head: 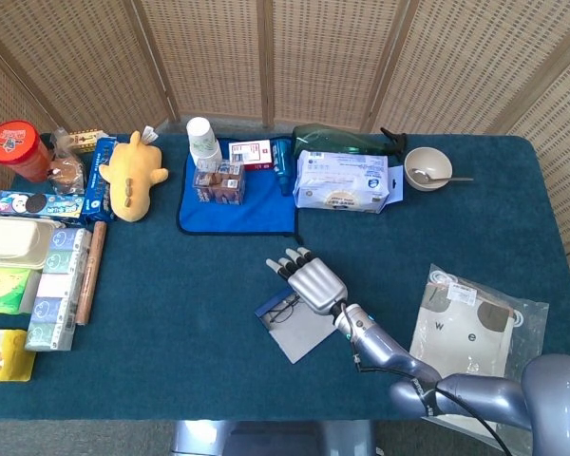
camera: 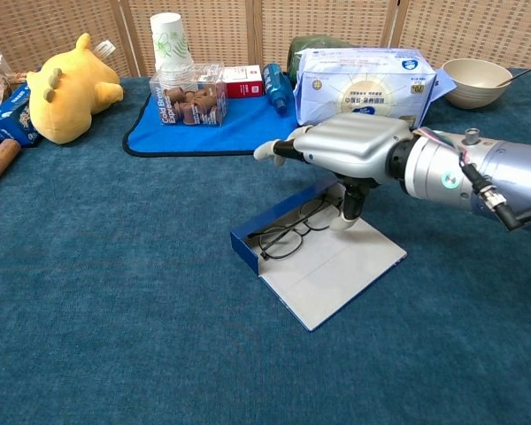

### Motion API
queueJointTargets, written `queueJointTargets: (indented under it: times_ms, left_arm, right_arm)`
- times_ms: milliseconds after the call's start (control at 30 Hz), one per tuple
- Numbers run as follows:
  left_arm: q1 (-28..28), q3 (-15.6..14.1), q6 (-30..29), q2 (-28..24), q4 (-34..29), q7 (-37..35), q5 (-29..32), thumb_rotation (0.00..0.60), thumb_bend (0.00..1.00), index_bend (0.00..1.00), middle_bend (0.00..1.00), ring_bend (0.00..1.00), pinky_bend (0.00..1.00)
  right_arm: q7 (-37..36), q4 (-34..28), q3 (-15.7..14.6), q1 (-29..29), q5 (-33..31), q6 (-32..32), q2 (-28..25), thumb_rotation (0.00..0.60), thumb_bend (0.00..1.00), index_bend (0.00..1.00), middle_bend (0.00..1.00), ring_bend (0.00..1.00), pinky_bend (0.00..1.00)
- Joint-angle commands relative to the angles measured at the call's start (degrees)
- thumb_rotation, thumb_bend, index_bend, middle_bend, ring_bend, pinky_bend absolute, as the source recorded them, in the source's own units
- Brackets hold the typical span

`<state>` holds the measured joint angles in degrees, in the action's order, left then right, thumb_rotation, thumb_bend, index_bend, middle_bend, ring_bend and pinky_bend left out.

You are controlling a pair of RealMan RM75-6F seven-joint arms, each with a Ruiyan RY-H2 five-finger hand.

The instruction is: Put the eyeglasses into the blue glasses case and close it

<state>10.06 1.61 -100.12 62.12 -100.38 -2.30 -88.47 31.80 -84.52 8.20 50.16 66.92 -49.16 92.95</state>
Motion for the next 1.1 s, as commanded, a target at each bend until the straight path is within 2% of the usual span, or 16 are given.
queueJointTargets:
  times_ms: [33, 367, 533, 967, 1100]
  left_arm:
    - [0.0, -0.1, 0.0, 0.0, 0.0, 0.1, -0.1, 0.600, 0.29, 0.18, 0.10, 0.00, 0.00]
    - [-0.3, 0.0, 0.3, 0.1, -0.3, 0.5, -0.5, 0.600, 0.30, 0.18, 0.10, 0.00, 0.00]
    - [-0.3, 0.0, 0.1, 0.0, -0.4, 0.6, -0.6, 0.600, 0.30, 0.18, 0.10, 0.00, 0.00]
    - [0.1, -0.3, -0.2, -0.2, -0.2, 0.2, -0.4, 0.600, 0.29, 0.18, 0.10, 0.00, 0.00]
    - [0.3, -0.3, -0.4, -0.3, 0.0, 0.0, -0.3, 0.600, 0.29, 0.18, 0.10, 0.00, 0.00]
  right_arm:
    - [0.0, -0.3, 0.1, 0.1, -0.1, -0.3, -0.3, 0.600, 0.16, 0.04, 0.17, 0.10, 0.16]
    - [-0.4, -8.7, -0.1, 1.7, -4.0, 4.6, -6.7, 0.600, 0.22, 0.18, 0.20, 0.09, 0.15]
    - [-0.1, -11.3, -0.2, 3.5, -7.2, 7.2, -8.4, 0.600, 0.22, 0.18, 0.22, 0.10, 0.15]
    - [1.3, -10.9, -0.3, 8.8, -13.3, 10.0, -7.2, 0.598, 0.23, 0.18, 0.22, 0.11, 0.15]
    - [3.1, -9.3, -0.8, 11.1, -16.3, 10.4, -6.5, 0.556, 0.23, 0.21, 0.23, 0.12, 0.16]
